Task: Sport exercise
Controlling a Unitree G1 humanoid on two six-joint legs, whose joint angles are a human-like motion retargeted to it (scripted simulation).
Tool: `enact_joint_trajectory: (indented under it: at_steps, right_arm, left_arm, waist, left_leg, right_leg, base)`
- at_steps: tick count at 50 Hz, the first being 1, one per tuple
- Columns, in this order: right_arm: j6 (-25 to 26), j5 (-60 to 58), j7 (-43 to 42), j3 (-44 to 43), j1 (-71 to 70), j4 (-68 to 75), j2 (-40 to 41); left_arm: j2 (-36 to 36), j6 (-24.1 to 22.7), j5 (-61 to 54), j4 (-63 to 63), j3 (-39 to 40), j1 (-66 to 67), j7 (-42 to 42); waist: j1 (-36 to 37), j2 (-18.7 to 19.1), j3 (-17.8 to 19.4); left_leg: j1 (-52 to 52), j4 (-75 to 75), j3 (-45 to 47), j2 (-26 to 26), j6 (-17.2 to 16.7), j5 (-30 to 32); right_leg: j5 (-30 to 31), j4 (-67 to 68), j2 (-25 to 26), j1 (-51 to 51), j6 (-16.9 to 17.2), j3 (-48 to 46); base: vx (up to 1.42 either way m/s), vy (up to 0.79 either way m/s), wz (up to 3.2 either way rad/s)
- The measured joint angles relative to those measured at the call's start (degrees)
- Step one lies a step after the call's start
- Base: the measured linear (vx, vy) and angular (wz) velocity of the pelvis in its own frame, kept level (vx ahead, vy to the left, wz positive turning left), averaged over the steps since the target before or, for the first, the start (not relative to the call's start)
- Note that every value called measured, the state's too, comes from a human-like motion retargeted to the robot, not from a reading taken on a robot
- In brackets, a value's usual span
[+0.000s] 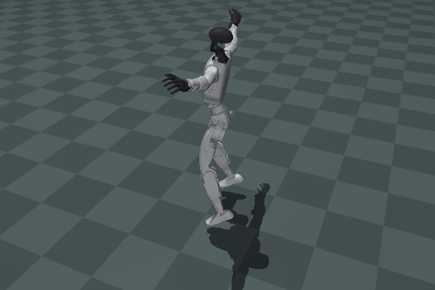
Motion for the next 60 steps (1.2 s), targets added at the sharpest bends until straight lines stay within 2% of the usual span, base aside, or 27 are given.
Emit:
enact_joint_trajectory:
  at_steps: [3, 5, 8, 9, 10, 12, 13, 15, 17, 19, 21, 22, 23, 24, 25, 27, 30, 32, 35, 38, 40, 42, 45, 50, 53, 58, 60]
  right_arm:
    - [1.55, -6.11, -1.46, -5.47, 0.11, -1.17, -20.53]
    - [1.87, -8.98, -0.72, -1.85, -6.77, -2.27, -35.44]
    - [0.21, -12.1, -3.16, 4.46, -19.21, -11.62, -39.72]
    - [0.01, -12.68, -3.86, 6.02, -22.81, -14.42, -39.72]
    - [-0.02, -13.1, -4.43, 7.45, -26.2, -16.85, -39.72]
    - [0.13, -11.7, -4.04, 11.16, -32.0, -17.66, -39.72]
    - [-0.1, -9.81, -3.29, 15.23, -36.15, -16.63, -39.72]
    - [-1.04, -6.52, -0.56, 22.38, -41.08, -11.12, -39.72]
    - [-2.44, -3.69, 3.61, 30.76, -45.15, -4.57, -38.76]
    - [-3.21, -2.33, 4.62, 42.62, -51.35, -1.63, -32.11]
    - [-4.02, -0.37, 3.45, 53.78, -57.24, 2.44, -24.41]
    - [-4.6, 0.96, 2.83, 57.27, -58.41, 5.01, -20.96]
    - [-5.29, 2.4, 2.17, 57.97, -57.31, 7.33, -17.57]
    - [-6.01, 3.68, 1.23, 53.77, -51.9, 7.95, -11.39]
    - [-6.75, 4.87, 0.15, 47.12, -44.34, 7.72, -3.81]
    - [-7.6, 5.99, -0.78, 26.99, -19.24, 1.86, 18.21]
    - [-7.49, 7.83, 2.02, 29.4, -13.67, 1.84, 35.96]
    - [-7.09, 8.45, 4.91, 34.16, -13.21, 3.14, 44.82]
    - [-6.0, 8.27, 10.84, 43.25, -14.7, 6.03, 56.49]
    - [-4.38, 4.14, 18.0, 53.43, -17.59, 9.68, 66.31]
    - [-3.83, 0.33, 22.37, 59.28, -18.97, 11.49, 71.48]
    - [-3.83, -3.06, 25.39, 63.58, -19.14, 12.26, 74.37]
    - [-4.18, -6.59, 27.88, 66.94, -18.69, 12.16, 74.61]
    - [-4.48, -7.68, 26.24, 67.54, -17.52, 10.21, 71.07]
    - [-4.56, -7.02, 25.28, 66.82, -18.03, 8.0, 68.62]
    - [-4.8, -5.49, 24.11, 65.08, -18.38, 4.3, 65.84]
    - [-4.37, -4.91, 24.12, 64.24, -18.63, 3.09, 64.51]
  left_arm:
    - [22.5, 1.72, 7.08, 5.81, -0.8, -4.2, 0.05]
    - [31.11, 1.78, 10.41, 7.17, -5.97, -11.03, -1.69]
    - [31.11, 1.48, 12.89, 1.1, -8.23, -18.01, 0.23]
    - [31.11, 1.76, 13.16, -0.55, -8.7, -19.88, 0.74]
    - [31.11, 2.12, 13.19, -1.92, -9.17, -21.63, 1.13]
    - [31.11, 2.06, 11.21, -1.96, -11.41, -24.51, 0.38]
    - [31.11, 1.18, 9.49, -0.91, -14.2, -26.72, -0.51]
    - [31.11, -1.17, 6.8, 3.46, -19.36, -29.18, -4.29]
    - [30.07, -3.38, 4.8, 9.01, -25.21, -31.14, -10.65]
    - [22.12, -4.73, 3.22, 12.07, -34.5, -34.89, -13.01]
    - [9.81, -5.32, 1.67, 16.41, -40.48, -35.78, -12.56]
    - [2.34, -5.51, 0.93, 18.65, -38.46, -31.59, -11.84]
    - [-6.86, -5.69, 0.31, 19.78, -30.25, -21.62, -10.47]
    - [-16.52, -5.78, 0.19, 17.7, -19.05, -9.06, -9.1]
    - [-26.4, -5.82, 0.34, 14.01, -6.36, 4.79, -7.73]
    - [-34.08, -4.7, 0.81, 9.29, -3.86, 8.93, -7.52]
    - [-47.33, -3.66, 0.63, 9.74, -15.76, 1.37, -7.31]
    - [-56.5, -3.01, 0.58, 11.14, -22.76, -1.84, -7.9]
    - [-68.69, -1.98, 1.28, 13.84, -32.7, -5.27, -10.18]
    - [-77.72, -0.83, 4.04, 16.41, -41.34, -7.79, -14.62]
    - [-82.1, -0.8, 6.37, 16.95, -45.91, -9.22, -17.67]
    - [-84.31, -1.32, 8.35, 15.96, -49.27, -10.15, -19.48]
    - [-84.31, -2.19, 10.39, 13.49, -52.37, -11.23, -19.96]
    - [-81.82, -3.23, 9.84, 10.19, -53.38, -11.26, -16.58]
    - [-80.57, -3.57, 8.62, 8.61, -53.2, -11.59, -15.4]
    - [-79.39, -3.61, 6.96, 7.05, -53.49, -11.5, -15.27]
    - [-79.09, -3.41, 6.47, 6.8, -53.93, -12.15, -16.16]
  waist:
    - [-1.78, -1.19, 0.0]
    - [-2.4, -0.47, 0.0]
    - [-1.95, -1.01, 0.67]
    - [-1.96, -1.24, 1.34]
    - [-1.98, -1.42, 2.12]
    - [-1.86, -1.5, 3.48]
    - [-1.36, -1.17, 3.96]
    - [-0.62, -1.04, 4.65]
    - [-0.64, -1.44, 3.69]
    - [-0.79, -1.59, 0.65]
    - [0.33, -0.92, 0.0]
    - [1.22, -0.09, 0.0]
    - [2.14, 1.5, 0.0]
    - [1.21, 3.39, 0.0]
    - [-0.64, 5.44, 0.0]
    - [-3.15, 0.61, 0.01]
    - [-0.98, -3.28, 0.03]
    - [0.82, -4.78, 0.17]
    - [3.35, -6.49, 1.98]
    - [5.29, -7.14, 7.6]
    - [6.61, -6.61, 12.15]
    - [7.82, -5.58, 15.23]
    - [9.4, -3.52, 17.32]
    - [6.74, -1.84, 16.82]
    - [2.94, -1.51, 17.11]
    - [-0.77, 1.24, 17.67]
    - [-1.73, 2.82, 17.27]
  left_leg:
    - [0.86, 6.08, -3.79, -0.91, 1.92, -6.75]
    - [-0.32, 13.72, -6.57, -2.79, 4.02, -17.2]
    - [-6.91, 29.16, -6.78, -3.27, 6.63, -41.21]
    - [-9.15, 34.13, -6.11, -2.34, 7.15, -46.8]
    - [-11.3, 38.87, -5.28, -1.13, 7.53, -51.41]
    - [-13.78, 42.41, -4.18, 1.21, 8.73, -54.68]
    - [-13.53, 40.76, -3.99, 2.1, 8.79, -53.63]
    - [-10.85, 32.93, -4.2, 2.44, 7.99, -46.04]
    - [-7.43, 20.76, -2.47, 2.92, 7.02, -27.82]
    - [-4.9, 9.06, 0.64, 2.65, 5.46, -8.75]
    - [-0.85, -0.8, 3.17, 1.38, 3.22, 1.39]
    - [1.17, -5.12, 4.24, 0.41, 2.64, 4.53]
    - [2.69, -9.25, 5.1, -0.93, 2.63, 7.09]
    - [3.54, -13.42, 5.65, -2.21, 2.66, 9.4]
    - [4.07, -17.62, 6.06, -3.46, 2.72, 11.59]
    - [5.17, -23.23, 4.89, -6.11, 3.62, 13.28]
    - [5.39, -23.44, 3.46, -9.6, 6.53, 10.38]
    - [5.12, -22.07, 3.15, -10.99, 9.02, 4.78]
    - [4.34, -15.48, 4.42, -11.58, 12.7, -13.77]
    - [1.18, 2.84, 7.34, -9.7, 13.82, -34.32]
    - [-1.03, 16.27, 8.59, -7.15, 13.01, -42.49]
    - [-2.24, 23.39, 8.78, -4.42, 12.94, -46.19]
    - [-1.96, 24.22, 8.66, -1.69, 13.53, -48.49]
    - [-0.38, 15.55, 9.95, -4.06, 16.29, -47.85]
    - [1.48, 8.25, 11.3, -7.49, 18.43, -45.77]
    - [1.35, 3.55, 12.57, -9.16, 19.38, -44.21]
    - [3.81, -5.15, 11.92, -10.93, 19.37, -40.23]
  right_leg:
    - [-8.17, 8.41, -1.3, 0.24, -1.32, 3.72]
    - [-17.93, 16.53, -1.58, -0.83, -0.55, 5.67]
    - [-37.35, 32.11, -3.39, -7.71, 1.92, 2.76]
    - [-41.96, 36.68, -4.5, -9.96, 2.42, 1.03]
    - [-45.81, 40.91, -5.74, -12.08, 2.76, -0.81]
    - [-48.17, 43.85, -6.37, -14.24, 3.57, -2.75]
    - [-46.48, 42.42, -5.67, -14.32, 3.61, -3.47]
    - [-40.6, 35.2, -3.66, -12.3, 2.41, -3.79]
    - [-29.27, 22.75, -1.85, -8.64, 0.27, -2.68]
    - [-13.56, 10.0, -1.35, -5.66, -0.4, -2.14]
    - [-3.27, 1.09, -1.08, -2.66, -0.03, -3.43]
    - [-0.09, -2.06, -0.75, -1.54, 0.42, -4.12]
    - [2.23, -4.45, -0.21, -1.16, 1.11, -4.4]
    - [4.42, -6.6, 0.75, -1.52, 1.49, -4.57]
    - [6.55, -8.63, 1.91, -2.26, 1.72, -4.68]
    - [8.86, -11.71, 4.55, -2.68, 1.83, -3.72]
    - [8.54, -10.76, 6.93, -3.86, 1.25, -3.18]
    - [5.36, -8.87, 7.76, -4.98, -0.08, -3.64]
    - [-7.72, -3.75, 7.88, -6.26, -2.18, -6.55]
    - [-22.85, 6.55, 6.97, -6.45, -3.14, -10.83]
    - [-28.7, 12.82, 7.22, -5.82, -3.96, -12.57]
    - [-30.65, 15.18, 8.48, -5.15, -4.85, -12.81]
    - [-28.62, 11.26, 11.51, -3.11, -5.76, -11.59]
    - [-26.82, 11.4, 12.03, -6.28, -5.37, -8.25]
    - [-25.5, 16.3, 10.53, -10.66, -2.0, -4.92]
    - [-29.72, 24.87, 5.26, -18.08, -1.73, -2.93]
    - [-29.41, 24.88, 2.19, -19.49, -2.18, -1.63]
  base:
    - [-0.11, -0.01, 0.22]
    - [-0.15, -0.01, 0.21]
    - [-0.19, -0.02, 0.06]
    - [-0.16, -0.03, -0.09]
    - [-0.13, -0.04, -0.11]
    - [-0.07, -0.05, -0.22]
    - [0.0, -0.07, -0.41]
    - [0.07, -0.09, -0.42]
    - [0.15, -0.1, -0.15]
    - [0.17, -0.08, -0.05]
    - [0.14, -0.05, -0.2]
    - [0.11, -0.02, -0.27]
    - [0.08, -0.01, -0.3]
    - [0.06, -0.01, -0.36]
    - [0.02, -0.03, -0.42]
    - [-0.04, -0.06, -0.44]
    - [-0.1, -0.05, -0.52]
    - [-0.14, -0.04, -0.64]
    - [-0.14, -0.03, -0.71]
    - [-0.16, -0.01, -0.68]
    - [-0.18, 0.0, -0.73]
    - [-0.16, 0.02, -0.77]
    - [-0.09, 0.07, -0.87]
    - [-0.06, 0.1, -0.41]
    - [-0.03, 0.1, 0.1]
    - [-0.02, 0.05, 0.12]
    - [0.02, 0.01, 0.54]
